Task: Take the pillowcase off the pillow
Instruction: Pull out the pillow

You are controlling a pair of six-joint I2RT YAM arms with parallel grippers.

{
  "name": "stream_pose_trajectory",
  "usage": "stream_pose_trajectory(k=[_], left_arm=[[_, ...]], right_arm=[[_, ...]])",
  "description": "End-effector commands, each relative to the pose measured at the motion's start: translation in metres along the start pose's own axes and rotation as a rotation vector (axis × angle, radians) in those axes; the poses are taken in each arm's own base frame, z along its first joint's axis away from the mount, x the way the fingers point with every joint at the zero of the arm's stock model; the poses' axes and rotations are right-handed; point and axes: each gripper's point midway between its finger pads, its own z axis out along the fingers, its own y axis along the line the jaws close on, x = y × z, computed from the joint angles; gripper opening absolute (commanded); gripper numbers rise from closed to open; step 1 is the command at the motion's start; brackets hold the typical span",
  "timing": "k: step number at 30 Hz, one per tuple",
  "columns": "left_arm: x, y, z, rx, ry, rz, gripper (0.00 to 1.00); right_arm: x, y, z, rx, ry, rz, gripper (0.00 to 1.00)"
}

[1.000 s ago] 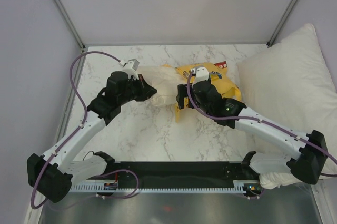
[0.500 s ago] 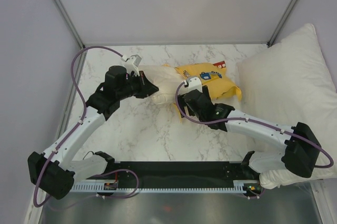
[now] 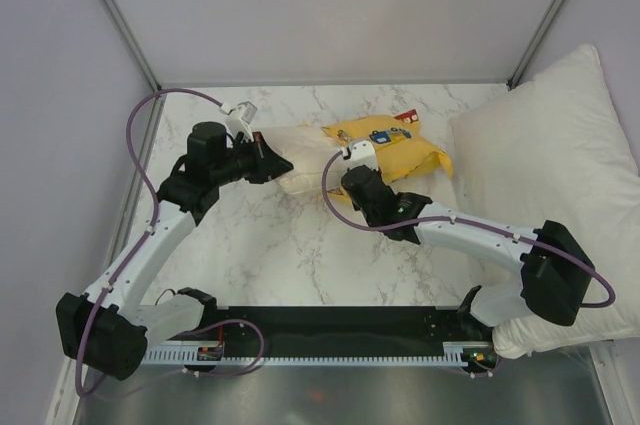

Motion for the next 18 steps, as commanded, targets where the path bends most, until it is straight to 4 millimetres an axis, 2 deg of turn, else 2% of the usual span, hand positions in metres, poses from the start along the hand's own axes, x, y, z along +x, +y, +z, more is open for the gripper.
stream_pose_trajectory(k=[1, 3, 4, 6, 7, 12, 18], left_arm=[[-0.030, -0.021, -0.014, 0.122, -0.096, 0.070, 0.02], [-0.036, -0.014, -0.017, 0.112, -0.118, 0.062, 0.02], [-0.040, -0.009, -0.021, 0.106, -0.130, 0.053, 0.02], [-0.042, -0.006, -0.024, 0.107, -0.136, 0.049, 0.02], [-0.045, -0.002, -0.026, 0.102, -0.144, 0.045, 0.02], [-0.048, 0.004, -0.029, 0.103, -0.149, 0.039, 0.02], [-0.051, 0.014, -0.036, 0.092, -0.165, 0.029, 0.02]], right_arm=[[-0.023, -0.037, 0.007, 0.142, -0.061, 0.105, 0.00], [-0.016, -0.053, 0.014, 0.169, -0.036, 0.135, 0.00], [-0.009, -0.070, 0.020, 0.200, -0.016, 0.172, 0.00], [-0.005, -0.084, 0.024, 0.211, 0.000, 0.212, 0.00], [-0.001, -0.098, 0.028, 0.241, 0.011, 0.232, 0.00], [0.001, -0.128, 0.037, 0.287, 0.030, 0.286, 0.00], [0.004, -0.174, 0.044, 0.371, 0.041, 0.379, 0.00]])
